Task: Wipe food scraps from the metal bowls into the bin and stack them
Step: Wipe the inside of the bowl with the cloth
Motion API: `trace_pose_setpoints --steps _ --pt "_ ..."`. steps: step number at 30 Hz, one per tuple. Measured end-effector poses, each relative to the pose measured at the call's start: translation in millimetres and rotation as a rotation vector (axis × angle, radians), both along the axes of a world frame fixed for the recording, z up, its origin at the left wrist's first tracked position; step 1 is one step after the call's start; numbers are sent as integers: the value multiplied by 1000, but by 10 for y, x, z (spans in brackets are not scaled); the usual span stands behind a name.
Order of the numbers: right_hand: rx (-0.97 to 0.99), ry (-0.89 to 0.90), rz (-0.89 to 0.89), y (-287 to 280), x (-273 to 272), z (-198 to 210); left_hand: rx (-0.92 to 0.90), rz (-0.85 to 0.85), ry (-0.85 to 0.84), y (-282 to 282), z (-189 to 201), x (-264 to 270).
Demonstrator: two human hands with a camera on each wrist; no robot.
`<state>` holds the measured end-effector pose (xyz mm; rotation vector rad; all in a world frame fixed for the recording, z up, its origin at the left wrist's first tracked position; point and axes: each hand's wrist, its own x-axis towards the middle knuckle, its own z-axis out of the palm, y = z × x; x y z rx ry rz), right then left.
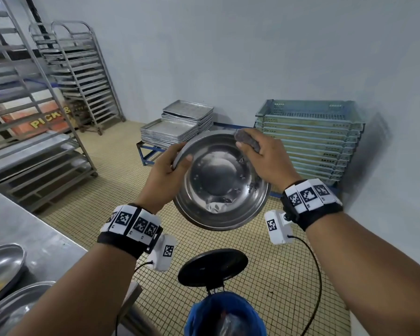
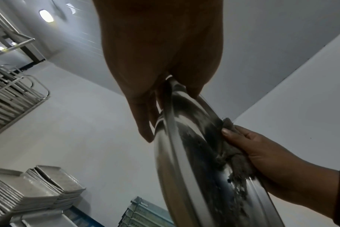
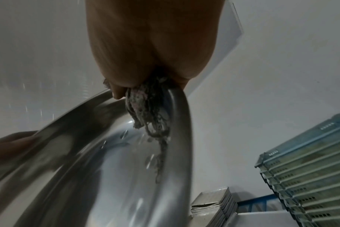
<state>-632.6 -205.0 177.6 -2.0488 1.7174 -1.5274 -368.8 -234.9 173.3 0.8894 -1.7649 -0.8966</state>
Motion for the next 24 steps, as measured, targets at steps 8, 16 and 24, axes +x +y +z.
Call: trace_pose_setpoints --steps 8,16,24 --pt "-10 35 37 -4 83 32 -27 6 -6 12 129 -61" --pt "25 -41 -38 3 39 -109 34 117 154 28 42 -73" --pt "10 -83 -22 -24 35 -44 69 105 257 67 13 -121"
